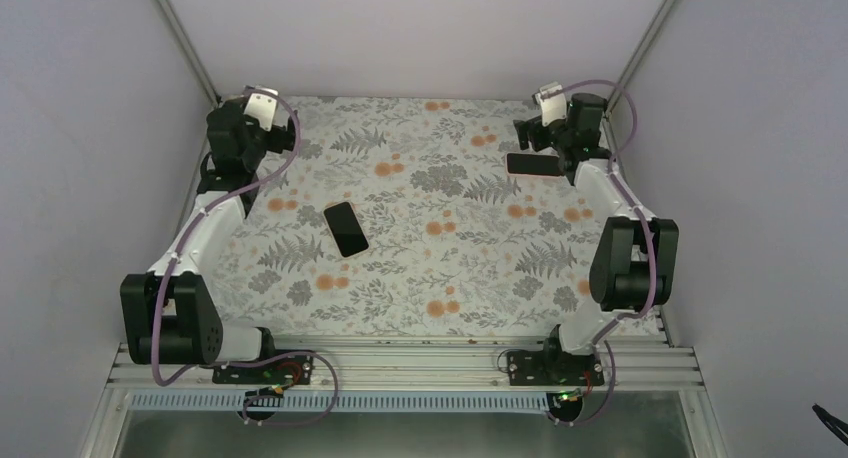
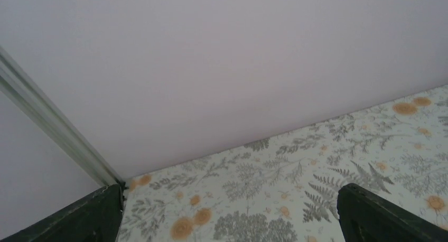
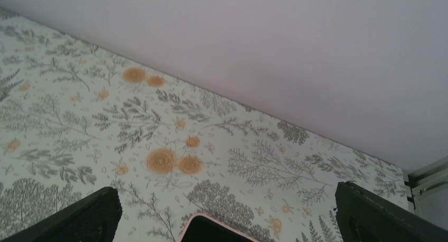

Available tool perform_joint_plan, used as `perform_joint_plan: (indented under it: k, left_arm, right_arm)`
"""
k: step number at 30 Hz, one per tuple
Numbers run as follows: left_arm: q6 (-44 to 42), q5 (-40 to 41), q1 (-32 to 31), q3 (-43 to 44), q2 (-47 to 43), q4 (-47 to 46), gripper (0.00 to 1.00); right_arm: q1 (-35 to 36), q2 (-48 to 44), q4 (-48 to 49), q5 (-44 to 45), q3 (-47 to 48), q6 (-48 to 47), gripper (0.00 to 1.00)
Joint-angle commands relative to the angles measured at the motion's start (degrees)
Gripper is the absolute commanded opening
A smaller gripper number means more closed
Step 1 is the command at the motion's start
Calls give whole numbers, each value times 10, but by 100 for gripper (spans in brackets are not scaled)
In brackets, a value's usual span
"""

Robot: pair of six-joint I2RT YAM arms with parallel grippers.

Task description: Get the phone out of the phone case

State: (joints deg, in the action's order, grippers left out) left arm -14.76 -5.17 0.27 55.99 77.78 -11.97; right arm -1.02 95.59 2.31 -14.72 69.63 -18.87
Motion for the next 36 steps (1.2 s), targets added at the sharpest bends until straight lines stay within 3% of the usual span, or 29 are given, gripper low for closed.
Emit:
perform_joint_plan:
  k: [1, 8, 12, 13, 15, 17, 18, 22, 36]
  left_arm:
    - [-12, 10, 5, 28, -6, 130, 100]
    - [-66, 44, 2, 45, 12, 197, 100]
    - [-106, 102, -25, 37, 19, 214, 100]
    - [-109, 113, -30, 35, 22, 218, 100]
    - [-111, 131, -37, 29, 26, 219, 100]
    - [-111, 155, -40, 20, 29, 206, 100]
    - [-113, 168, -41, 16, 32, 201, 100]
    - [-118, 207, -41, 6, 51, 193, 100]
    - [-80, 235, -41, 4, 80, 203, 100]
  right_arm:
    - [-9, 24, -152, -17, 61, -53, 100]
    - [-14, 92, -323, -31, 190, -146, 100]
    - [-26, 247, -491, 38, 410, -164, 100]
    - [-32, 312, -530, 53, 494, -148, 95]
    - [-42, 411, -600, 77, 661, -119, 69]
    - [-43, 455, -602, 119, 726, -100, 18]
    - [-43, 452, -578, 140, 709, -93, 10]
    - [-44, 415, -471, 158, 573, -92, 3]
    - [-45, 508, -463, 188, 613, -86, 3]
